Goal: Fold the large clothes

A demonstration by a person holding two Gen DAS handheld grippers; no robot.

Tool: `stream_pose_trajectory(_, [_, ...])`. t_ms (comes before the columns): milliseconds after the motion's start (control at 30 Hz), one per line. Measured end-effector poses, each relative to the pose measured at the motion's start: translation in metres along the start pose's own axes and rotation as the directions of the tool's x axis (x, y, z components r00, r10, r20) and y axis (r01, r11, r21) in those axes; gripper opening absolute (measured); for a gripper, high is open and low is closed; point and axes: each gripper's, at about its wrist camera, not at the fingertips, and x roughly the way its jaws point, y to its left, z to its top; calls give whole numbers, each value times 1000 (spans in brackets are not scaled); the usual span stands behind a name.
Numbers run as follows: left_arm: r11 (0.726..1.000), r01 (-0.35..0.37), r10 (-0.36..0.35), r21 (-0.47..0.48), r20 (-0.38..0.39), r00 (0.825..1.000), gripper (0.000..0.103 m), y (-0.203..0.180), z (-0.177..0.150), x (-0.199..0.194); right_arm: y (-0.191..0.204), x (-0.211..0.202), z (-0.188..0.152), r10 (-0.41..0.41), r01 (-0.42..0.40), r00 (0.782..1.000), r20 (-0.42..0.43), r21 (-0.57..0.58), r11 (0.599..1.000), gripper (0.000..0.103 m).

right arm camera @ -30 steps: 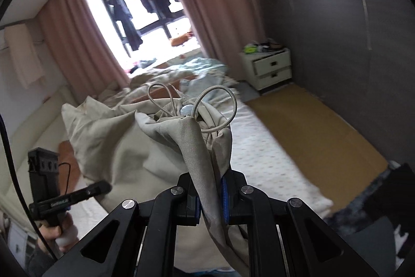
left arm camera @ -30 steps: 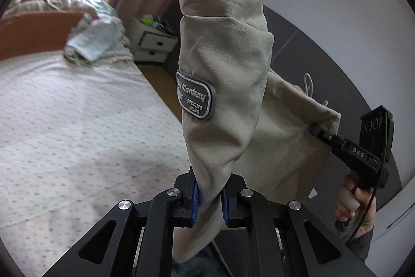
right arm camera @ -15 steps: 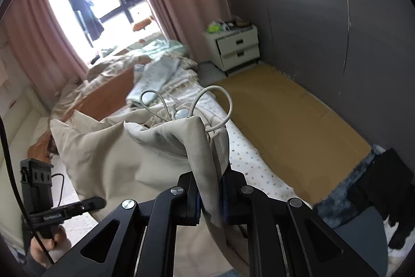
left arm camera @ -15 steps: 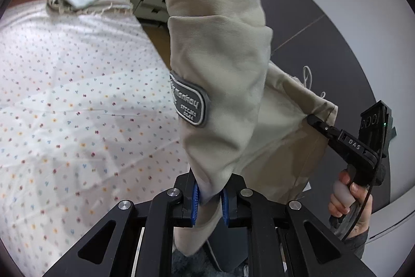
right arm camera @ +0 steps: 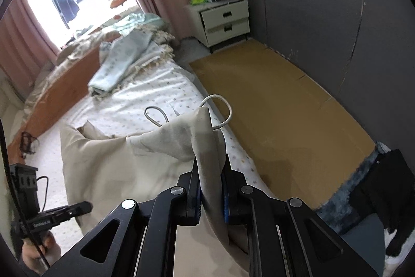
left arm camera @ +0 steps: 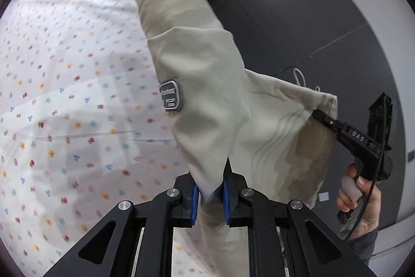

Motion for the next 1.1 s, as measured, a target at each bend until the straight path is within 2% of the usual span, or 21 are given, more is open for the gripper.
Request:
stream_pose_trajectory(67, [998, -64, 64, -4, -27, 998, 25, 9, 1, 14, 2, 23, 0, -37, 37, 999, -17, -6, 999, 15])
stream_pose_trajectory(100, [995, -98, 97, -7, -48, 994, 35, 14, 1, 21, 5, 34, 2, -76, 76, 997, -22, -11, 997, 21])
stream_pose_trajectory(133, [993, -118, 117, -14, -67, 991, 44, 18, 0, 27, 6, 44, 2, -130, 130, 991, -16, -19, 991, 36])
stream_pose_trajectory(167, [991, -132, 129, -32, -89, 988, 47, 24, -2, 32, 6, 49, 2, -162, 161, 987, -17, -21, 987, 45])
stream_pose_trajectory(200, [991, -127, 122, -48, -93, 988, 47, 29, -5, 33, 5, 53, 2, -180, 179, 984, -21, -19, 984, 59])
stream_pose_trajectory(233, [992, -109, 104, -56, -87, 991, 49, 31, -9, 31, 3, 54, -1, -195, 195, 981, -21, -12, 981, 63])
stream_pose_trajectory(367, [994, -104, 102, -28, -59, 993, 49, 32, -14, 22, -13, 37, -16, -191, 192, 981, -15, 36, 981, 63])
stream_pose_trajectory(433, [995, -93, 91, -23, -51, 995, 50, 30, -16, 17, -25, 21, -29, -215, 215, 977, -3, 63, 975, 63])
stream_pose_trajectory(567, [997, -73, 75, 26, -45, 996, 50, 23, -17, 8, -52, -14, -67, -220, 216, 975, 21, 129, 968, 63])
stream_pose_trajectory(767, [995, -67, 73, 73, -92, 993, 50, 16, -34, 16, -100, -53, -132, -237, 229, 971, -2, 276, 933, 63])
stream_pose_trajectory(967, [991, -84, 96, 108, -109, 989, 49, 10, -49, 28, -133, -59, -180, -243, 244, 969, -52, 382, 891, 63])
stream_pose_trajectory(1100, [987, -95, 109, 126, -107, 988, 49, 9, -53, 31, -154, -44, -208, -201, 218, 976, -87, 480, 850, 63])
